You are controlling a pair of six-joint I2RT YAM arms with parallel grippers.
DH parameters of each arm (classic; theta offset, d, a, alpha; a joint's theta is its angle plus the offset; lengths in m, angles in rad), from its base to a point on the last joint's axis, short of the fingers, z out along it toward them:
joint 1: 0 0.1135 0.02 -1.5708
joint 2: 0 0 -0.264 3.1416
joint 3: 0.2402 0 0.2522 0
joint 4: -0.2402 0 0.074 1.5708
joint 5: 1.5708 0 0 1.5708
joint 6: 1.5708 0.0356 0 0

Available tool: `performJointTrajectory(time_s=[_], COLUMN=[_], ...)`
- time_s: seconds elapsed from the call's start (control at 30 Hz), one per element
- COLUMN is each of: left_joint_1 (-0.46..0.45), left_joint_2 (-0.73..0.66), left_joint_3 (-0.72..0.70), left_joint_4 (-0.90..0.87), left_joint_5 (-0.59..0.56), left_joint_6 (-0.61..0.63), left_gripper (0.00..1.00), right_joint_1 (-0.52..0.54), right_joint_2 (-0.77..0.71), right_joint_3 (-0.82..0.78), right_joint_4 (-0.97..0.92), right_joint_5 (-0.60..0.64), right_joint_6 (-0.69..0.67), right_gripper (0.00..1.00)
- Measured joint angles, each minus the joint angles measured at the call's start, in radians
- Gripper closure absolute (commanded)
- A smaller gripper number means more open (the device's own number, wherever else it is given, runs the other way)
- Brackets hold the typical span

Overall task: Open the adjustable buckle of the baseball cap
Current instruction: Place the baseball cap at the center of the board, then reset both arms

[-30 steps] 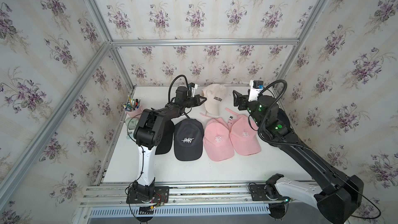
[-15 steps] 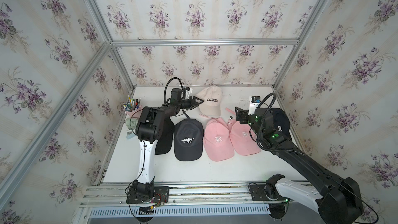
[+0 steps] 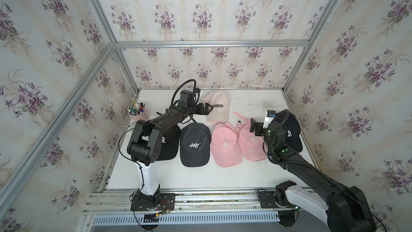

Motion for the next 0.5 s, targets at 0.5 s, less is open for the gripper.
performJointTrajectory(time_s=[0.5], left_joint_1=[0.064], left_joint_2=[-0.645], left_joint_3=[-0.66], left_joint_4=[0.15], left_joint_5=[-0.553], left_joint_6=[0.274], left_gripper=[0.0], right_joint_1=[-0.119], right_joint_2=[0.163], right_joint_3=[-0.185], right_joint_4=[0.298], right_joint_5=[-0.019], right_joint_6=[-0.068], right_gripper=[0.0])
